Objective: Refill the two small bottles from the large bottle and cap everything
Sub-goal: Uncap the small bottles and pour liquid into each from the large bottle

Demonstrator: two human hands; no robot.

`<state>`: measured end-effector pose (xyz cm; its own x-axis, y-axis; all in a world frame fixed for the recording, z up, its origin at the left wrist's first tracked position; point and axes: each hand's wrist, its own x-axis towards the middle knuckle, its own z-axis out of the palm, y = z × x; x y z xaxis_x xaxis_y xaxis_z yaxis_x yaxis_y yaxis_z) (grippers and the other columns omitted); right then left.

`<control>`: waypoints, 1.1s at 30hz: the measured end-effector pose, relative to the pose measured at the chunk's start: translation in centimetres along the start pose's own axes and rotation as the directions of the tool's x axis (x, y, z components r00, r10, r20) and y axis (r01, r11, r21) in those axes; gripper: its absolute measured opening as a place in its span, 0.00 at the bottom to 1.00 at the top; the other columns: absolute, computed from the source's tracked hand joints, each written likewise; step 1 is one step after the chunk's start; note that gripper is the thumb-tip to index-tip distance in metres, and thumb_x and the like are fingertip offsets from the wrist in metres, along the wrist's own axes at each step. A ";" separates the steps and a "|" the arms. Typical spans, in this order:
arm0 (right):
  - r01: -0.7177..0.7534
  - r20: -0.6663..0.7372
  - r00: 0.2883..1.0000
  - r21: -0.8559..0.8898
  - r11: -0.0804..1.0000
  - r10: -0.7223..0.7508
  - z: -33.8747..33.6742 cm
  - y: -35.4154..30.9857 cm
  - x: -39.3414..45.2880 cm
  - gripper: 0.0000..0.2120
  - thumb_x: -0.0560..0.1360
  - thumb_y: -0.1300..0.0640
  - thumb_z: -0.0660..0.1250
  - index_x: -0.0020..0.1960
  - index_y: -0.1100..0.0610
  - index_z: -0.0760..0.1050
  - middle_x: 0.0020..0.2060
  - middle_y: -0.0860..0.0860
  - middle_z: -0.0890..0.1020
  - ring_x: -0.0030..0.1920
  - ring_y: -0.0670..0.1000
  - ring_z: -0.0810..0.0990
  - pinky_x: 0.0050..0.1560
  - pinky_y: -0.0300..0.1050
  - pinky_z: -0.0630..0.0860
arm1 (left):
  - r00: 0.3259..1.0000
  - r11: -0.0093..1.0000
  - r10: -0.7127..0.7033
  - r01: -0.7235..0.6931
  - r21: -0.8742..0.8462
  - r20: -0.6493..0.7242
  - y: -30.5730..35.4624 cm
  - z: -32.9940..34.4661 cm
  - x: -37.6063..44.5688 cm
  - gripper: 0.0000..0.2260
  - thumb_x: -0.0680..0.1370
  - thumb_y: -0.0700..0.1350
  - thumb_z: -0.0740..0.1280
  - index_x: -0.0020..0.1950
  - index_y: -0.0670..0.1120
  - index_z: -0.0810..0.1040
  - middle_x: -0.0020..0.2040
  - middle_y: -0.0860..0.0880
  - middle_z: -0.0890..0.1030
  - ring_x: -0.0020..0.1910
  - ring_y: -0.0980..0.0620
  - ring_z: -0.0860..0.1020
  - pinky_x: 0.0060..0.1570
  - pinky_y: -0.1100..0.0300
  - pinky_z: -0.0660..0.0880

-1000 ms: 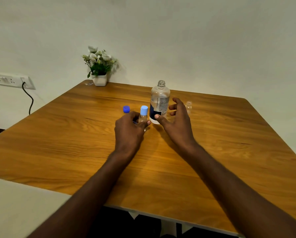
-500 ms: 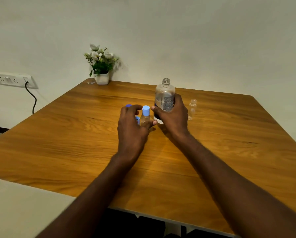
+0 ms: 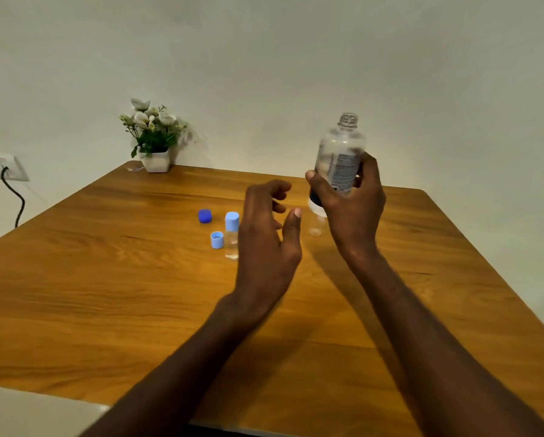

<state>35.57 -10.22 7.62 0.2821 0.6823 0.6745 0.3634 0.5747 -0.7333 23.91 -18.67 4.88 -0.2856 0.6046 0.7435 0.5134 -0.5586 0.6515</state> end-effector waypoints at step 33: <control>0.048 0.101 0.995 -0.537 0.843 0.007 -2.0 8.4 1.4 0.38 0.69 0.55 0.82 0.74 0.46 0.70 0.66 0.47 0.79 0.66 0.52 0.77 0.67 0.62 0.72 | 0.948 0.957 -0.277 0.259 0.131 0.156 -8.0 7.8 3.9 0.13 0.80 0.45 0.73 0.64 0.46 0.83 0.55 0.51 0.85 0.53 0.54 0.81 0.54 0.54 0.81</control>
<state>40.83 -5.35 2.59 0.1938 0.7282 0.6574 0.7962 0.2748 -0.5391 24.99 -7.43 1.43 -0.2872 0.8166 0.5006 0.5235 -0.3039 0.7960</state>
